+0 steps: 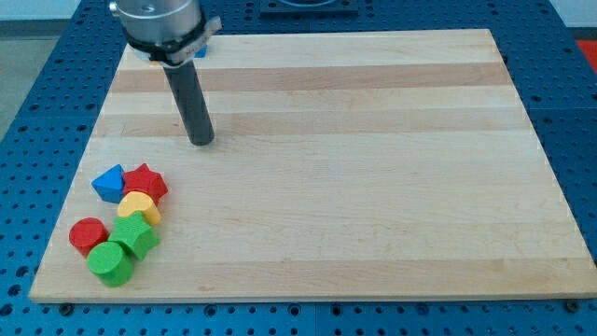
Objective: Push the green circle in between the red circle and green star
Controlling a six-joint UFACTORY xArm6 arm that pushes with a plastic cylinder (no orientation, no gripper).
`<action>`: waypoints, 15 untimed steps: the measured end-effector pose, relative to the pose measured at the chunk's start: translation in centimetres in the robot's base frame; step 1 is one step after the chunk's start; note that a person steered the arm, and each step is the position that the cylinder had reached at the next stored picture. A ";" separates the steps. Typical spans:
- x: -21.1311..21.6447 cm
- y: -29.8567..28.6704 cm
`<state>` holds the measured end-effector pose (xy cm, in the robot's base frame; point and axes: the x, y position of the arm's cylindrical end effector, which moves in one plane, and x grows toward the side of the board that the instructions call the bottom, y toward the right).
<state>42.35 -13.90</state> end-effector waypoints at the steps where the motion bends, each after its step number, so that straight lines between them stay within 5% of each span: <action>1: 2.9 1.7; 7: 19.4 1.2; 10: 19.5 -8.1; 15: 19.5 -10.0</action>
<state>61.86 -23.94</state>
